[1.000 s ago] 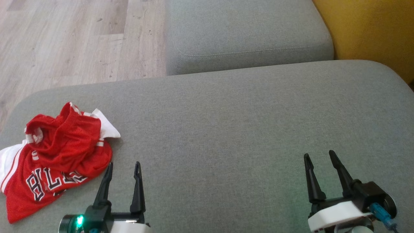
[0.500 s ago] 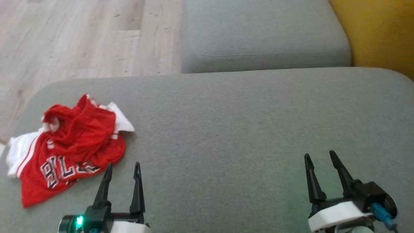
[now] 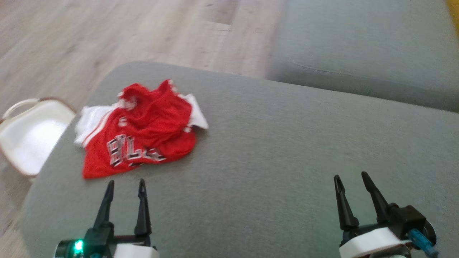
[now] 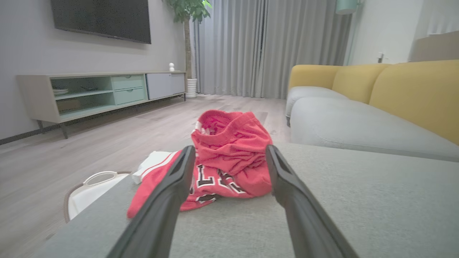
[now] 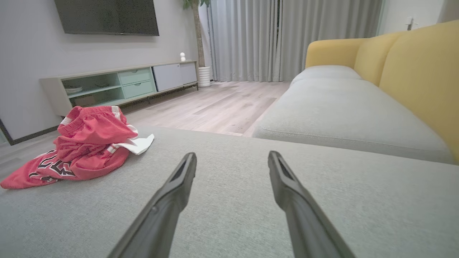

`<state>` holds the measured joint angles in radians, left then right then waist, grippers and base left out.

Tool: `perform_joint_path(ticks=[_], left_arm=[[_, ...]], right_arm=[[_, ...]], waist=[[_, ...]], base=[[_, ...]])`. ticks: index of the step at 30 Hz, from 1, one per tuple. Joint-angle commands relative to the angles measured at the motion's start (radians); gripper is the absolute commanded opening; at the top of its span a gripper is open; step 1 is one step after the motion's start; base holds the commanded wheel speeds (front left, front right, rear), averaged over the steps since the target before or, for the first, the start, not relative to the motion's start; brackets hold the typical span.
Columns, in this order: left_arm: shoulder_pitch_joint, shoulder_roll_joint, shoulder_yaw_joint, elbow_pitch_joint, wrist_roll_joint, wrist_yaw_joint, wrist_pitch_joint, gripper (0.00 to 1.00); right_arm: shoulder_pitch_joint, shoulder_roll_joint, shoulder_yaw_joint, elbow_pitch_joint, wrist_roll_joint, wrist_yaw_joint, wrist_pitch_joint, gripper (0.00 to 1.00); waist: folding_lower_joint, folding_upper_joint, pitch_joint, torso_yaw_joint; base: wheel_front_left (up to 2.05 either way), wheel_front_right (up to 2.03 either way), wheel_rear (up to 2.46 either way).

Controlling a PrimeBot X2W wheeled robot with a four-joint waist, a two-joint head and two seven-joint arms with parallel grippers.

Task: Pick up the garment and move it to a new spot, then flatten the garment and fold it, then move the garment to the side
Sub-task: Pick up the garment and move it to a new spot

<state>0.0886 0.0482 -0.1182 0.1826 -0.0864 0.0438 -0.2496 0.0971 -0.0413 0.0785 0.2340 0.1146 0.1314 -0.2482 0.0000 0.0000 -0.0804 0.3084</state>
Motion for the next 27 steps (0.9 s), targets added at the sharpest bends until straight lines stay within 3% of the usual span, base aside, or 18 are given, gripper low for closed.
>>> perform_joint_path(ticks=[1, 5, 12, 15, 23, 27], left_arm=[[-0.031, 0.002, 0.042, -0.036, 0.013, 0.004, -0.012, 1.00], [-0.022, 0.002, 0.069, -0.044, 0.019, 0.000, -0.012, 1.00], [-0.019, 0.005, 0.113, -0.065, 0.037, -0.002, -0.012, 1.00], [-0.079, 0.034, 0.115, -0.083, 0.063, -0.015, -0.012, 1.00], [-0.409, 0.123, 0.092, -0.056, 0.061, -0.111, -0.004, 1.00], [-0.660, 0.134, 0.039, 0.044, 0.021, -0.154, 0.099, 1.00]], right_arm=[[-0.027, -0.009, 0.024, -0.032, 0.004, -0.001, -0.014, 1.00], [-0.024, -0.009, 0.035, -0.028, 0.007, -0.001, -0.014, 1.00], [-0.038, -0.009, 0.051, -0.014, 0.008, -0.001, -0.014, 1.00], [-0.033, -0.009, 0.044, -0.017, -0.015, -0.001, -0.014, 1.00], [-0.082, -0.073, 0.015, -0.044, -0.041, -0.001, -0.014, 1.00], [-0.105, -0.137, 0.008, -0.075, -0.043, -0.001, -0.014, 1.00]], waist=[[0.0000, 0.0000, -0.001, 0.082], [0.0000, 0.0000, 0.001, 0.139], [0.0000, 0.0000, 0.018, 0.156], [0.0000, 0.0000, 0.045, 0.151], [0.0000, 0.0000, 0.174, 0.101], [0.0000, 0.0000, 0.260, 0.085]], base=[[0.00, 0.00, 0.00], [0.00, 0.00, 0.00], [0.00, 0.00, 0.00], [0.00, 0.00, 0.00], [0.00, 0.00, 0.00], [0.00, 0.00, 0.00]])
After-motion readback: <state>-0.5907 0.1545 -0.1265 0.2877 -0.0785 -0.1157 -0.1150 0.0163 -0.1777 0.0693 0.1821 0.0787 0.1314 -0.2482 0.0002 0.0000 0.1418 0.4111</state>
